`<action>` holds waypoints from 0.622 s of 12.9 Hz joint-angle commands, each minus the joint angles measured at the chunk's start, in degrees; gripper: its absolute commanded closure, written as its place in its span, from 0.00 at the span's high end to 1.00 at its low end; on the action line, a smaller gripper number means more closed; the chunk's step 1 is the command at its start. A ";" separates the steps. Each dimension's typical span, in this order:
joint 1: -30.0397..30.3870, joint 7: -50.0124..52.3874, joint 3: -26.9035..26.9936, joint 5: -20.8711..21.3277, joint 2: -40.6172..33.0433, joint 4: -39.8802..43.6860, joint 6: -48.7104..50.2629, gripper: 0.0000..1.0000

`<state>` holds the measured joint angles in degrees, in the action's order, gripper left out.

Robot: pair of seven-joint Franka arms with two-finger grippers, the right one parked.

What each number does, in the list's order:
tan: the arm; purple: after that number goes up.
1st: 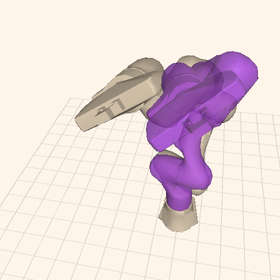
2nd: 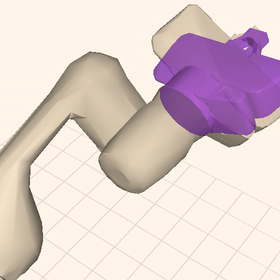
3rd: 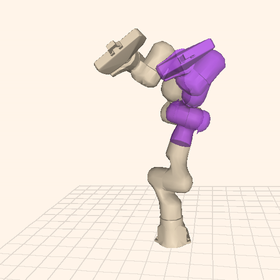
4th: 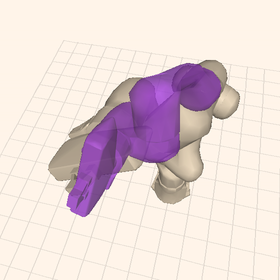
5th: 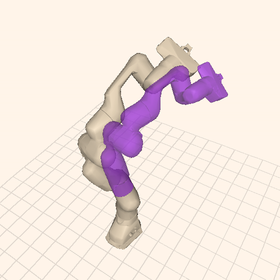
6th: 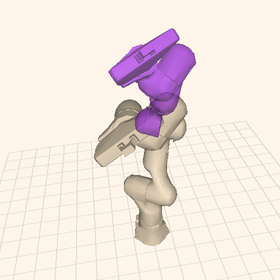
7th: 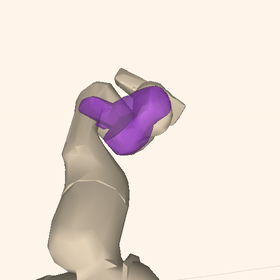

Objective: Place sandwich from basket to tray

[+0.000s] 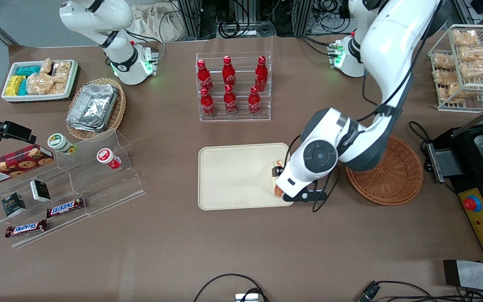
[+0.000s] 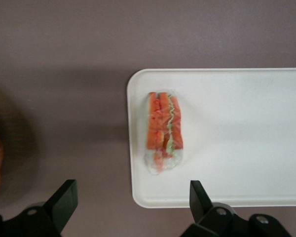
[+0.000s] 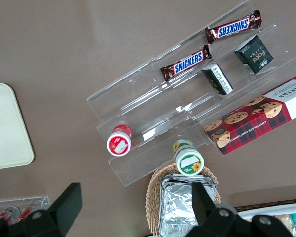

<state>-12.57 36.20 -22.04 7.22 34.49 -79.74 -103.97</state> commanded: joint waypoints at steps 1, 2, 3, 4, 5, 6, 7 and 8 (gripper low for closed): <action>3.42 0.19 -0.11 0.08 -14.83 -18.81 -6.31 1.00; 4.39 0.18 -0.11 -0.27 -20.02 -25.75 -9.73 1.00; 4.92 0.01 -0.19 -0.45 -23.90 -30.43 -12.03 0.99; 5.45 -0.95 -0.11 -0.63 -26.55 -33.00 -12.14 1.00; 6.32 -2.61 -0.11 -0.80 -28.14 -33.64 -11.44 1.00; 7.81 -5.07 -0.11 -1.76 -29.12 -33.47 -9.35 1.00; 9.39 -7.61 -0.02 -3.34 -30.17 -33.12 -7.15 1.00; 11.32 -10.69 -0.02 -3.61 -31.22 -32.86 -5.48 1.00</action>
<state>-4.77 30.73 -21.95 5.29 6.64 -111.16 -111.42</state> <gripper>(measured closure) 0.000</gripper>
